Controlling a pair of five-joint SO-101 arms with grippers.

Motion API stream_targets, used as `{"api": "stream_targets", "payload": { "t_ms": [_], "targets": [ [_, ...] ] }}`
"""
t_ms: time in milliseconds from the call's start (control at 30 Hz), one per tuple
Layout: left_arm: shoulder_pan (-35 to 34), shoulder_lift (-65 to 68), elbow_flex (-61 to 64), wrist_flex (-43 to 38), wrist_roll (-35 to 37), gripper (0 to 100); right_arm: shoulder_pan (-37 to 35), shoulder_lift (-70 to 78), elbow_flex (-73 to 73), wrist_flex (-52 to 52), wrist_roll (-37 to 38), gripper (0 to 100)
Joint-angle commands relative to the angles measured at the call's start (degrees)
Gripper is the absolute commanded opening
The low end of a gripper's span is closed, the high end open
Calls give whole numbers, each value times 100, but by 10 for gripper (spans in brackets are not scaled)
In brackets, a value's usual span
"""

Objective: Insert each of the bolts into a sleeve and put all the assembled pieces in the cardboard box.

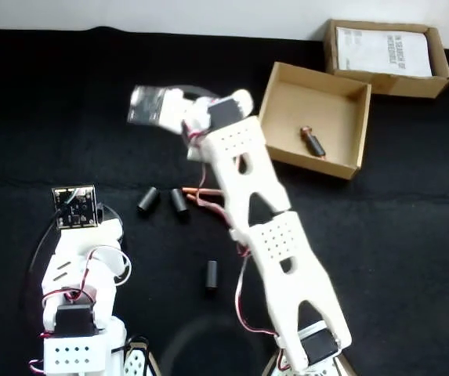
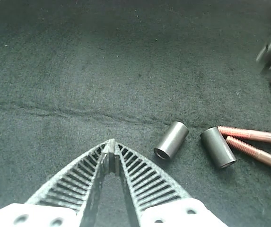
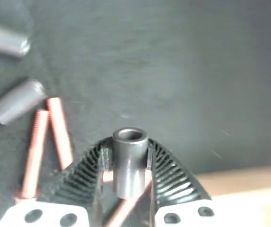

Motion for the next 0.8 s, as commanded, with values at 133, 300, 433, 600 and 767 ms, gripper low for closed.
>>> {"api": "stream_targets", "payload": {
  "t_ms": [133,300,433,600,767],
  "targets": [
    [-13,-57,92,-62,18,10,796,-1886,-602,84,-1644,8],
    [-13,-57,92,-53,26,10,1429,-2835,-593,92,-2769,8],
    [-13,-48,92,-35,26,10,2062,-3477,-585,92,-3543,8],
    [-13,-48,92,202,26,10,2818,-4295,-233,101,-3763,8],
    [-13,-48,92,923,26,10,3644,-5780,1560,101,-4220,8]
  ]
}}
